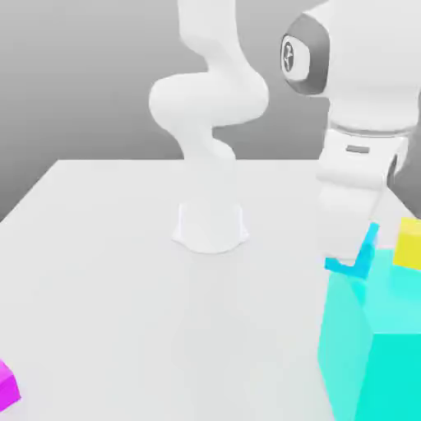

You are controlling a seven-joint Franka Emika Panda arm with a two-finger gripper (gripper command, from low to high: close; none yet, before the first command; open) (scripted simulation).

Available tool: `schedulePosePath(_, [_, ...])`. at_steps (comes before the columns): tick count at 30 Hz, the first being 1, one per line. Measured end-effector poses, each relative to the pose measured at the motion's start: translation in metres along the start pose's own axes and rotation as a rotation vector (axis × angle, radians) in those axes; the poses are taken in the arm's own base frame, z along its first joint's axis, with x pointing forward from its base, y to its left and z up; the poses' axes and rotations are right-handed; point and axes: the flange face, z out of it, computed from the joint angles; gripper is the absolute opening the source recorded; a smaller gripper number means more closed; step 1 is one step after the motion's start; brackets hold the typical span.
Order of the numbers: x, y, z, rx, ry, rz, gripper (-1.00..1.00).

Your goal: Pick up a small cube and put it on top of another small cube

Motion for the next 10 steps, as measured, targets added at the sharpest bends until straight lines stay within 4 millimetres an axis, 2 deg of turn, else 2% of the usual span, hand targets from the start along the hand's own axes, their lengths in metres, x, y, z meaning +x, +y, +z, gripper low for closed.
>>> schedulePosePath(2, [0.0, -0.041, -0.031, -0.017, 0.0, -0.15, -1.0])
schedulePosePath(3, [-0.001, -0.05, -0.03, -0.02, 0.0, -0.189, -1.0])
schedulePosePath(6, [-0.001, -0.058, 0.006, -0.023, 0.0, -0.223, -1.0])
schedulePosePath(7, [-0.002, -0.058, 0.015, -0.024, 0.0, -0.226, 1.0])
schedulePosePath(10, [-0.002, -0.058, 0.015, -0.024, -0.001, -0.226, 1.0])
